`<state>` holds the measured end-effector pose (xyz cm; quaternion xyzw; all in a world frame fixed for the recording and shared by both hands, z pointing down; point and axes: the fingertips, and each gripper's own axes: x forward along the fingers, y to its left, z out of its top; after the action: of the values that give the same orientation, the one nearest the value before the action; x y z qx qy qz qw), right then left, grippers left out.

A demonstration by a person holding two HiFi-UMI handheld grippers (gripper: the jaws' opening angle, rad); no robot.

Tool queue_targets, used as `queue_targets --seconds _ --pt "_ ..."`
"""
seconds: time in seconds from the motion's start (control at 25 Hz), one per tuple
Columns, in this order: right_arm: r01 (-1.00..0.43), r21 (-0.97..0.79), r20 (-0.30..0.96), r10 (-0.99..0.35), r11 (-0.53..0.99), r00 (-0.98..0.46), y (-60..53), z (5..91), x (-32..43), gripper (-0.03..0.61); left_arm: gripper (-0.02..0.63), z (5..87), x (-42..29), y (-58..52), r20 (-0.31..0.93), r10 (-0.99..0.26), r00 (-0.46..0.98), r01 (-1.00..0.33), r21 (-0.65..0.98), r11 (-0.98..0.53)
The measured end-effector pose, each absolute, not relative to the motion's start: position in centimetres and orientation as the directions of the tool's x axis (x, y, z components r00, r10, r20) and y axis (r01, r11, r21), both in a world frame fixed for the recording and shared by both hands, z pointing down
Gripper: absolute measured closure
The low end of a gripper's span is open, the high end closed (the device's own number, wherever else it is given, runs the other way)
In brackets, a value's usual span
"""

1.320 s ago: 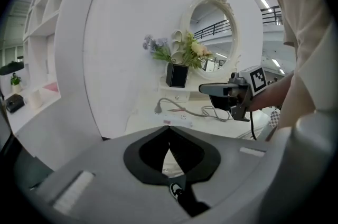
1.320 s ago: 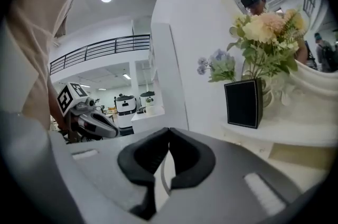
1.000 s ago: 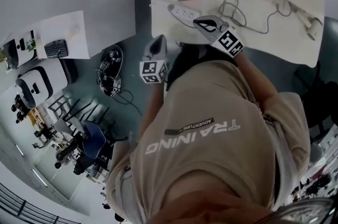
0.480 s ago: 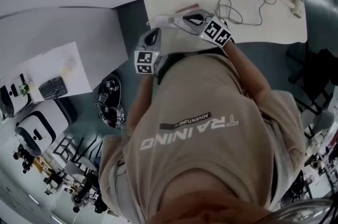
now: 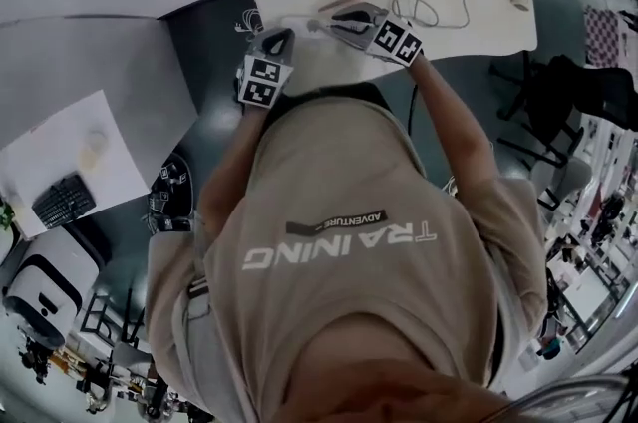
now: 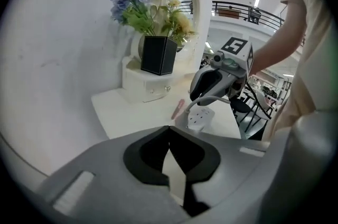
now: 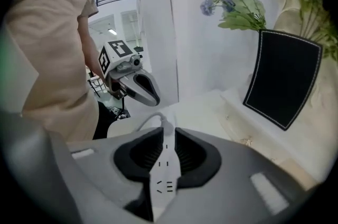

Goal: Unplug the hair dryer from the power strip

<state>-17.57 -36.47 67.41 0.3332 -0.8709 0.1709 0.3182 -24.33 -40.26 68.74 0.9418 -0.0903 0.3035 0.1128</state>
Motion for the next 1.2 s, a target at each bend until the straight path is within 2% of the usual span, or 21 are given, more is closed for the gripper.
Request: queue_targets --seconds 0.24,0.6,0.92,1.2 --pt "-0.572 -0.071 0.698 -0.369 0.817 -0.614 -37.1 68.7 -19.6 0.500 0.607 70.5 -24.5 -40.6 0.655 -0.037 0.755 -0.216 0.196 -0.957" --pt "-0.432 0.029 0.673 -0.337 0.901 -0.658 -36.8 68.8 -20.8 0.482 0.607 70.9 -23.9 -41.0 0.698 -0.030 0.715 -0.232 0.196 -0.953" --pt "-0.556 -0.045 0.527 -0.453 0.830 -0.719 -38.2 68.7 -20.7 0.482 0.607 70.9 -23.3 -41.0 0.748 -0.069 0.660 -0.295 0.174 -0.940" --pt "-0.556 -0.117 0.495 -0.437 0.823 -0.751 -37.9 68.2 -20.2 0.502 0.607 71.4 -23.1 -40.7 0.755 -0.087 0.649 -0.347 0.192 -0.918"
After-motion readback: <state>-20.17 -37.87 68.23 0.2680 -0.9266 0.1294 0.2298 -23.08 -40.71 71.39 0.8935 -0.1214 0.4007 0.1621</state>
